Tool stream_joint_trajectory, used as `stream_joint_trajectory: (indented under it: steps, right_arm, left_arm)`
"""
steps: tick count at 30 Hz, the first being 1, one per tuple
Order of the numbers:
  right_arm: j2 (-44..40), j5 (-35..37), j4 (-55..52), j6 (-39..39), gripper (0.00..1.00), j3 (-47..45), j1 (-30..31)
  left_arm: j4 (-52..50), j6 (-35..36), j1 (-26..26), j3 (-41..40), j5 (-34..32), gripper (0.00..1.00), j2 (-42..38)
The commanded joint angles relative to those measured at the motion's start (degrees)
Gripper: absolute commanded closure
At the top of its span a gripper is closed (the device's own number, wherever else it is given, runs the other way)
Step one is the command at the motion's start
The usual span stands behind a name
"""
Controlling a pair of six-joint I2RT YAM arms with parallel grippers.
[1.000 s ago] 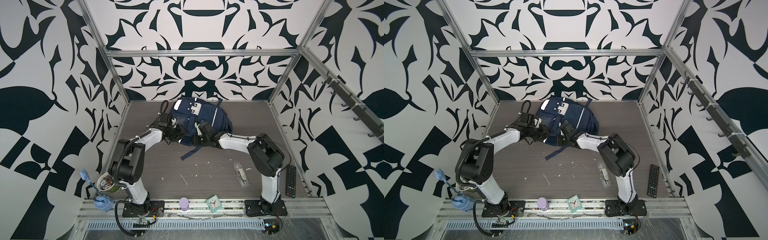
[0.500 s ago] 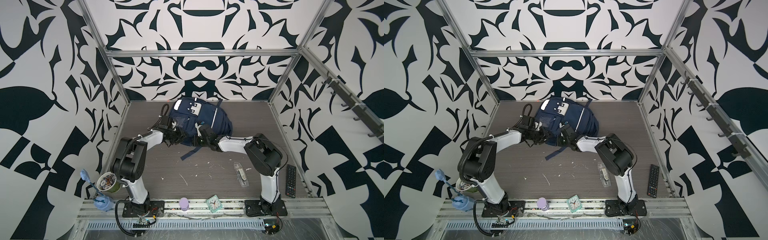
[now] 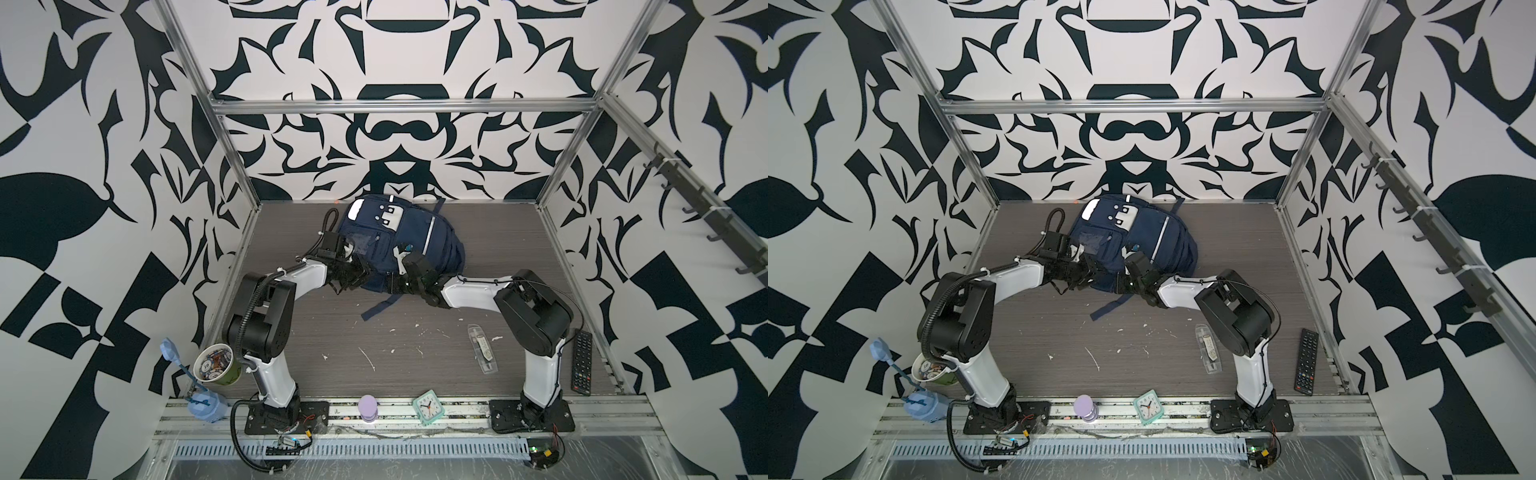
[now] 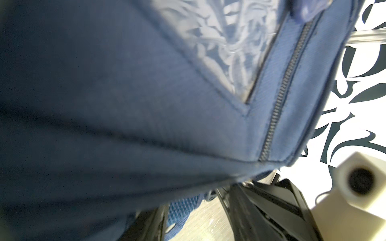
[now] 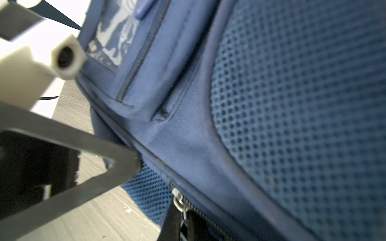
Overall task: Pack books, pencil case, and school supplies into a backpack
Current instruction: Zip the student bag at the top-center of the table.
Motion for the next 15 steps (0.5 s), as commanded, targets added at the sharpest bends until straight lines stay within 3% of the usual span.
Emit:
stream_joint_trajectory:
  steps: [1, 15]
  right_arm:
    - [-3.6, -1.1, -2.2, -0.6, 0.94, -0.1, 0.1]
    - [-3.4, -4.0, -18.6, -4.4, 0.98, 7.1, 0.1]
  left_arm:
    - [-0.2, 0.0, 0.4, 1.7, -0.8, 0.50, 1.5]
    - [2.5, -0.5, 0.4, 3.1, 0.7, 0.52, 1.3]
